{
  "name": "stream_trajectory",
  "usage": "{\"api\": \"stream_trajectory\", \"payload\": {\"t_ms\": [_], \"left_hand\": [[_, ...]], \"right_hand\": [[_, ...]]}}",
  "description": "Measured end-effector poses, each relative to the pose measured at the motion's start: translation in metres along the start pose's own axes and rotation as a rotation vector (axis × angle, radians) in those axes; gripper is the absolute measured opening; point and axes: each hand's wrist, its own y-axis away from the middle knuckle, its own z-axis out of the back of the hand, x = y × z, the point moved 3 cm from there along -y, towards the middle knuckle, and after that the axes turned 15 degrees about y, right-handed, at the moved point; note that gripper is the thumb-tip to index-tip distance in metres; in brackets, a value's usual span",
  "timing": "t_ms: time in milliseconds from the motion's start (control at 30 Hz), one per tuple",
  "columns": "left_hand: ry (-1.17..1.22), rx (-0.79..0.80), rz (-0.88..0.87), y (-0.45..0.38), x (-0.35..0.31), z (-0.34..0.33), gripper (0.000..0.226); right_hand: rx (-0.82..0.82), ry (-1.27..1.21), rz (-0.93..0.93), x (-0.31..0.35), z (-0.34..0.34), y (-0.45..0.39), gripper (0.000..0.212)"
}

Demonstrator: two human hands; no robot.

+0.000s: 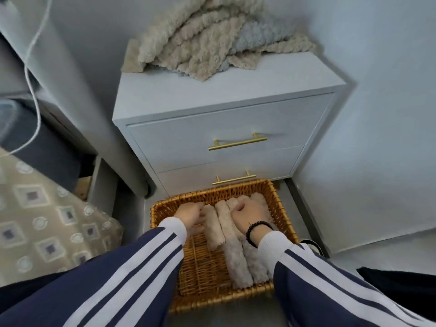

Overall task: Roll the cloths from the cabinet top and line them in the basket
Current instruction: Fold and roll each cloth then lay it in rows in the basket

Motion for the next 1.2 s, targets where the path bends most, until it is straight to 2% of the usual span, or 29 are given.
{"api": "stream_trajectory", "payload": {"t_ms": [133, 267, 500, 600, 700, 933, 1200], "left_hand": [[-0.043, -0.016, -0.097, 0.044, -0.036, -0.004, 0.013], [-0.040, 0.035, -0.250, 0.102, -0.071, -0.006, 0.021], [0.180, 0.208, -0.472, 0.208, -0.115, -0.005, 0.020], [0.226, 0.252, -0.508, 0.233, -0.124, 0.000, 0.020], [0.254, 0.261, -0.525, 0.245, -0.128, 0.000, 0.021], [0.264, 0.295, -0.552, 0.244, -0.149, -0.018, 0.024], [0.401, 0.370, -0.588, 0.239, -0.189, -0.017, 0.026]], "right_hand": [[-0.069, 0.062, 0.069, 0.019, 0.044, 0.020, 0.022], [-0.140, 0.132, 0.173, 0.045, 0.095, 0.042, 0.034], [-0.265, 0.006, 0.308, 0.082, 0.179, 0.092, 0.019], [-0.296, -0.098, 0.322, 0.090, 0.199, 0.106, 0.015], [-0.289, -0.182, 0.308, 0.093, 0.205, 0.113, 0.019], [-0.269, -0.280, 0.269, 0.109, 0.206, 0.090, 0.011], [-0.285, -0.758, 0.184, 0.145, 0.244, 0.016, 0.013]]}}
